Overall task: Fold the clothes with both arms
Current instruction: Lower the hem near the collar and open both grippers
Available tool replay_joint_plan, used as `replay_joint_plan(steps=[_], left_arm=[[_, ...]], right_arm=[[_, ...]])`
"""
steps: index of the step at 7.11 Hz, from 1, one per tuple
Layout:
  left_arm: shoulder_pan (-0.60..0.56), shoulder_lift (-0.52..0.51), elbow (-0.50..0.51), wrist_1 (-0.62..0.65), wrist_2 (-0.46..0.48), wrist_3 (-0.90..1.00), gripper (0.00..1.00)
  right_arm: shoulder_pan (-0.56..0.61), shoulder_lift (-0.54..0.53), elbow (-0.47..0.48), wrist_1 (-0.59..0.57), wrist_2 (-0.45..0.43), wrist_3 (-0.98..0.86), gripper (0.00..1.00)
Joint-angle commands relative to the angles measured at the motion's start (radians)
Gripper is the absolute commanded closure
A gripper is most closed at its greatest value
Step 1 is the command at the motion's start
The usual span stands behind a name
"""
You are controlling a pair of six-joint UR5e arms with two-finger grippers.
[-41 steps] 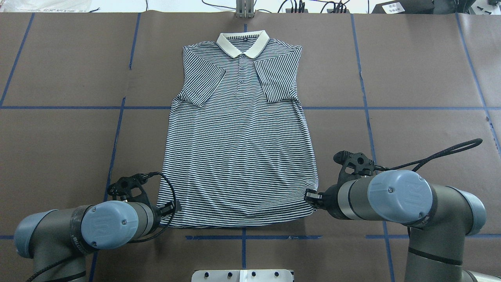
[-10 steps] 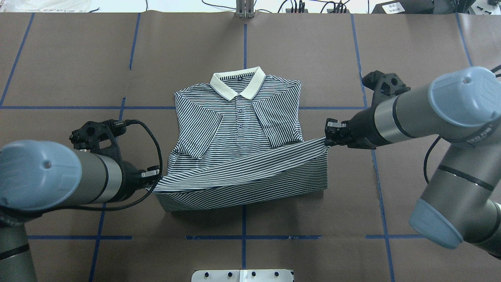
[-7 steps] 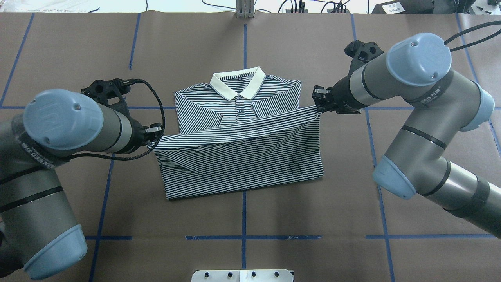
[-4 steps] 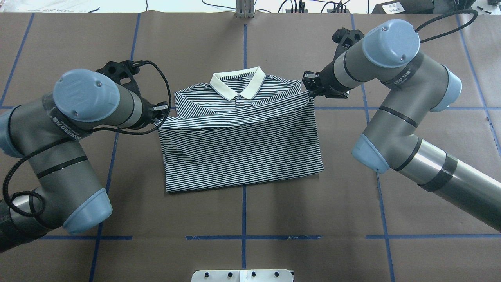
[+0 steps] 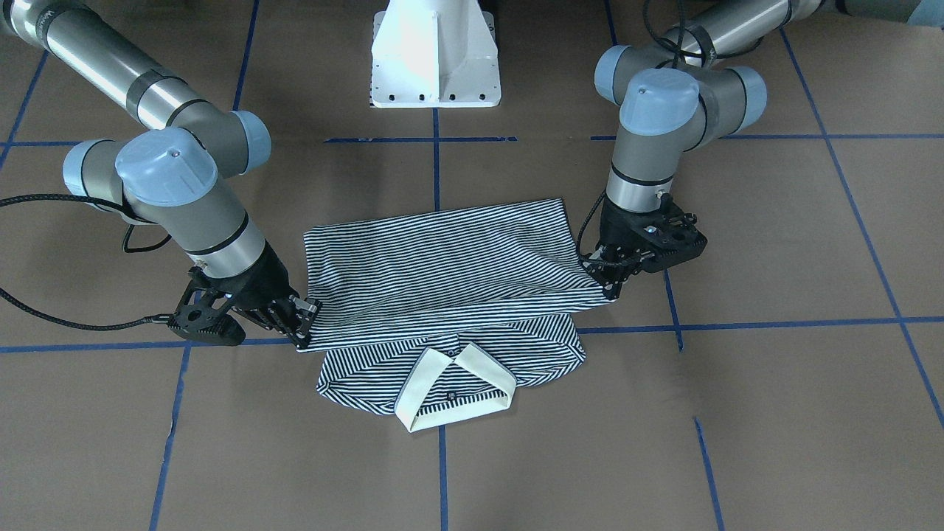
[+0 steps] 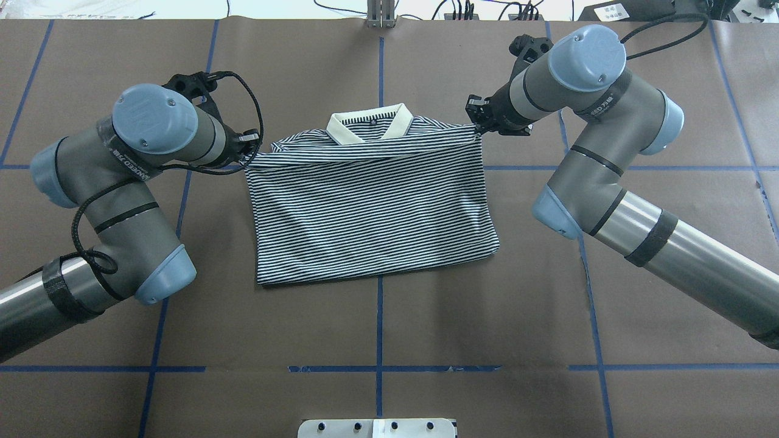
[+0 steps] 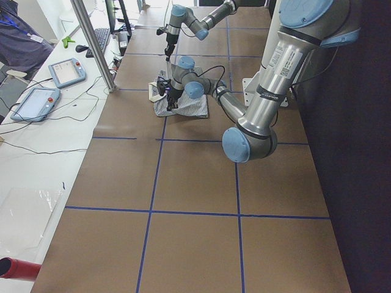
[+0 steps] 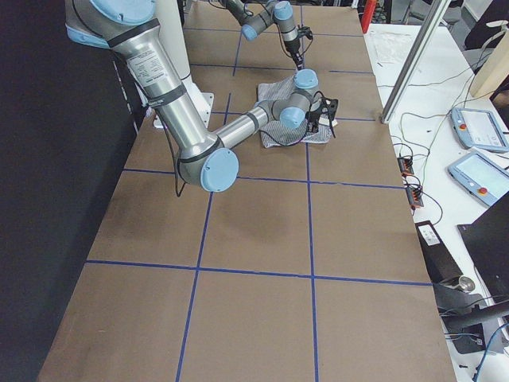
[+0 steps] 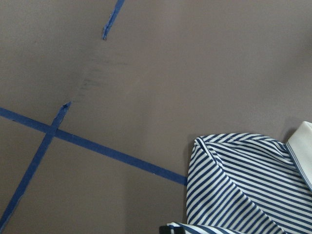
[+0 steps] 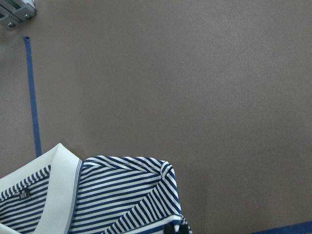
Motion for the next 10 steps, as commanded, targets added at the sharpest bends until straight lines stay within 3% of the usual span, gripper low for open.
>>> replay_joint_plan(steps=[1, 4, 7, 8, 9, 10], left_arm=[[-0.015, -0.007, 0.045, -0.036, 0.001, 0.002, 1.0], [-0.015, -0.054, 0.077, -0.036, 0.0, -0.001, 1.0], [-0.015, -0.068, 0.081, -0.036, 0.001, -0.006, 1.0], [-0.015, -0.068, 0.081, -0.036, 0.001, -0.003, 0.71], [-0.015, -0.068, 0.085, -0.038, 0.001, 0.002, 0.16], [-0.015, -0.07, 0.085, -0.036, 0.001, 0.003, 0.0]], right_arm=[[0.02, 0.032, -0.049, 0.004, 0.0, 0.001, 1.0], [0.023, 0.08, -0.126, 0.004, -0.002, -0.002, 1.0], [0.023, 0.08, -0.125, 0.004, -0.002, -0.018, 1.0], [0.023, 0.077, -0.125, 0.008, -0.002, -0.042, 0.63], [0.023, 0.074, -0.125, 0.012, -0.002, -0.059, 0.01], [0.023, 0.071, -0.125, 0.012, -0.002, -0.061, 0.0]])
